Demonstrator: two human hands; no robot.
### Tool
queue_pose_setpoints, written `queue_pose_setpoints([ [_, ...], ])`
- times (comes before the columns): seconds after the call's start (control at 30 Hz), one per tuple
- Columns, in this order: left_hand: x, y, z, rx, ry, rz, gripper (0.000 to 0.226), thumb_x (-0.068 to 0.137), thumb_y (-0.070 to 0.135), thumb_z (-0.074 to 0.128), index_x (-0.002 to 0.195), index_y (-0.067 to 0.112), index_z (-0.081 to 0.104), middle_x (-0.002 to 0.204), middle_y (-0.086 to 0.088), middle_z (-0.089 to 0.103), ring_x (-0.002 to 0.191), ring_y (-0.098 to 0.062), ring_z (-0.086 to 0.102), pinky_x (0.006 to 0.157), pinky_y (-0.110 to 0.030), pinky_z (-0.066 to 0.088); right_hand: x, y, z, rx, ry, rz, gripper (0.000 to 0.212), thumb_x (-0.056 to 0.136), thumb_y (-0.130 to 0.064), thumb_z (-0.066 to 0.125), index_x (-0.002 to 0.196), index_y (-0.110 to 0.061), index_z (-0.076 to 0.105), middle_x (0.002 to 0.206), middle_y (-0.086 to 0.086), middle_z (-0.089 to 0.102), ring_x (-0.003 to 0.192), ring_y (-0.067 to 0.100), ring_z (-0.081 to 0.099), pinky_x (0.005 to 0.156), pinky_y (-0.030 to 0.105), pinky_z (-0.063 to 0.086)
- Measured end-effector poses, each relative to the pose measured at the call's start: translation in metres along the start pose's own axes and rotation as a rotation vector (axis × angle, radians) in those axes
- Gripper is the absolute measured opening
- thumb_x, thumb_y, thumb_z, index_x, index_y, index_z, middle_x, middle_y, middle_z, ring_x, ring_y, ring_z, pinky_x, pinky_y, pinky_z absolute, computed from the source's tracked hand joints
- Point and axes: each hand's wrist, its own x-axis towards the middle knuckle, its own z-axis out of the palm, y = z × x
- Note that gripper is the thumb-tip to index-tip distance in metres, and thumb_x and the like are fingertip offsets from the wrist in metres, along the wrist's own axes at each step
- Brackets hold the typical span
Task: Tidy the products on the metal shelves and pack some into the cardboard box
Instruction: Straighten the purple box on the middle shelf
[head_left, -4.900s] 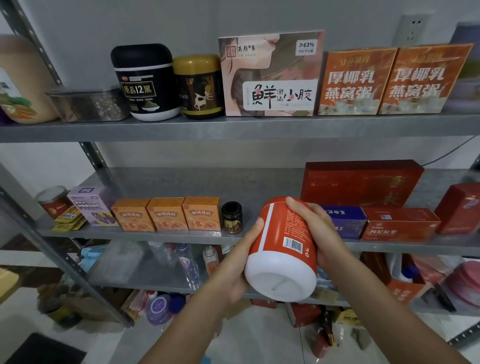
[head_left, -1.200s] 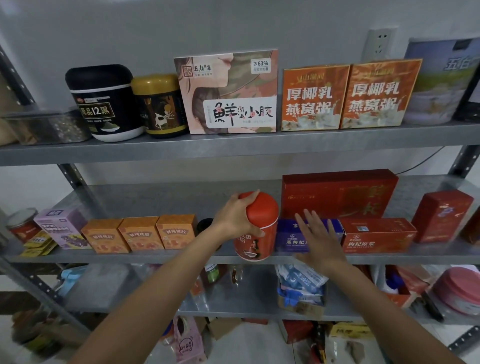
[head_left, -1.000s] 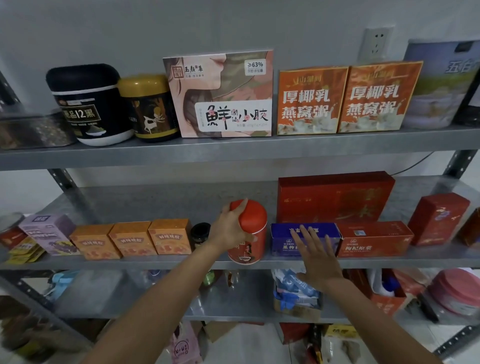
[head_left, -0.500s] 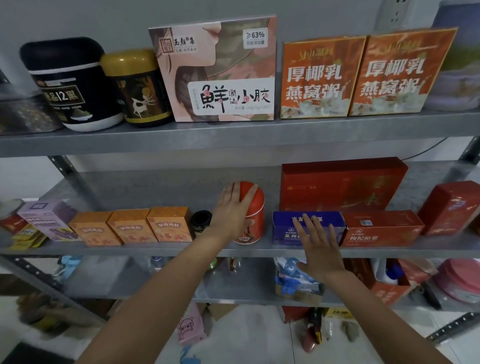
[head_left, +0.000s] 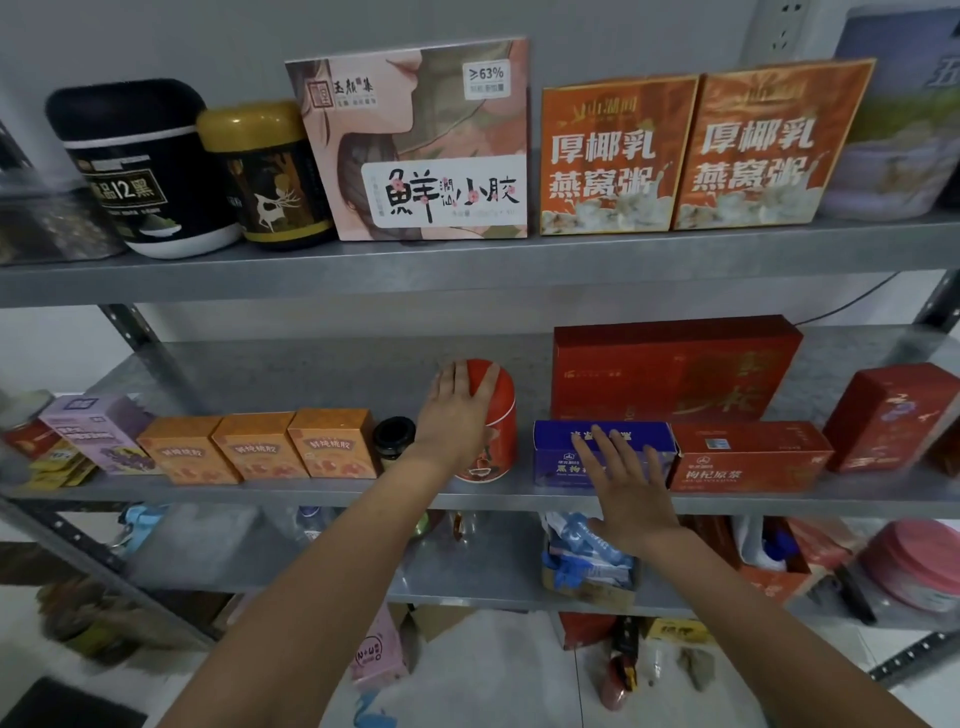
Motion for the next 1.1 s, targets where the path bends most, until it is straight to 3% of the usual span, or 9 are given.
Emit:
queue_pose_setpoints([
  [0.2,-0.001,0.003,-0.001,0.013,-0.004,-0.019,0.087,0.096,0.042,0.055,0.156,0.021,-0.005,0.161,-0.024,0.001,0.149,-0.039,0.003,0.121,-0.044,0.007,0.009,0.025,-0.009,0.087,0.087,-0.096,0.089,0.091,-0.043,0.058,0.154,-0.03,-0.003,0.162,0.003,-0.002,0.148,0.025,0.004,0.117,0.045,0.006],
  [0.37,-0.003,0.004,0.002,0.008,0.0,-0.037,0.088,0.097,0.043,0.055,0.156,0.02,-0.006,0.161,-0.025,-0.002,0.149,-0.039,0.001,0.121,-0.044,0.006,0.019,0.05,-0.007,0.077,0.116,0.008,0.09,0.09,-0.037,0.062,0.155,-0.02,0.002,0.162,0.008,0.006,0.15,0.025,0.003,0.119,0.046,0.002],
  [0.47,-0.004,0.004,0.005,0.004,-0.002,-0.042,0.089,0.096,0.042,0.055,0.155,0.02,-0.008,0.161,-0.024,-0.004,0.149,-0.039,-0.002,0.121,-0.044,0.004,0.023,0.052,-0.003,0.086,0.165,0.006,0.082,0.091,-0.026,0.062,0.155,-0.019,0.01,0.159,0.009,0.018,0.148,0.026,0.013,0.119,0.045,0.011],
  [0.57,-0.003,0.005,0.006,-0.019,-0.014,-0.05,0.092,0.095,0.04,0.058,0.155,0.02,-0.009,0.161,-0.024,-0.007,0.149,-0.039,-0.005,0.121,-0.046,0.002,0.026,0.051,-0.005,0.108,0.272,0.019,0.071,0.088,-0.018,0.064,0.15,-0.019,0.03,0.151,0.007,0.037,0.139,0.027,0.031,0.113,0.043,0.024],
  [0.67,-0.002,0.006,0.007,-0.035,-0.023,-0.046,0.096,0.094,0.04,0.06,0.155,0.021,-0.011,0.161,-0.023,-0.01,0.149,-0.039,-0.007,0.12,-0.046,0.0,0.032,0.051,-0.008,0.112,0.252,0.048,0.067,0.086,-0.02,0.068,0.145,-0.021,0.037,0.145,0.004,0.044,0.133,0.024,0.037,0.108,0.04,0.029],
  [0.83,-0.003,0.001,0.004,-0.135,-0.054,-0.024,0.107,0.088,0.046,0.067,0.154,0.024,-0.014,0.159,-0.018,-0.023,0.147,-0.035,-0.02,0.118,-0.044,-0.009,0.029,0.054,-0.015,0.337,0.32,0.024,0.058,0.073,-0.015,0.081,0.126,-0.012,0.057,0.119,0.008,0.062,0.112,0.025,0.05,0.092,0.037,0.041],
  [0.93,-0.019,0.003,0.003,-0.288,0.131,0.051,0.096,0.091,0.047,0.061,0.156,0.025,-0.006,0.16,-0.009,-0.025,0.145,-0.025,-0.026,0.118,-0.043,-0.008,0.014,0.056,-0.021,0.424,0.393,-0.032,0.055,0.068,-0.007,0.084,0.119,-0.007,0.062,0.112,0.011,0.066,0.105,0.028,0.053,0.08,0.033,0.043],
  [1.03,-0.043,0.01,0.012,-0.547,0.39,0.128,0.081,0.089,0.055,0.052,0.155,0.024,0.016,0.164,-0.002,0.001,0.148,-0.017,-0.004,0.116,-0.042,0.014,-0.006,0.058,-0.037,0.52,0.473,-0.035,0.055,0.069,-0.005,0.083,0.12,-0.009,0.063,0.113,0.006,0.065,0.106,0.024,0.049,0.08,0.029,0.035],
  [1.1,-0.057,0.016,0.015,-0.7,0.377,0.202,0.09,0.082,0.066,0.051,0.154,0.029,0.012,0.162,0.005,0.008,0.146,-0.008,0.002,0.117,-0.04,0.021,-0.022,0.06,-0.051,0.621,0.497,-0.029,0.058,0.069,-0.004,0.083,0.122,-0.014,0.062,0.112,-0.005,0.057,0.106,0.011,0.041,0.082,0.025,0.033],
])
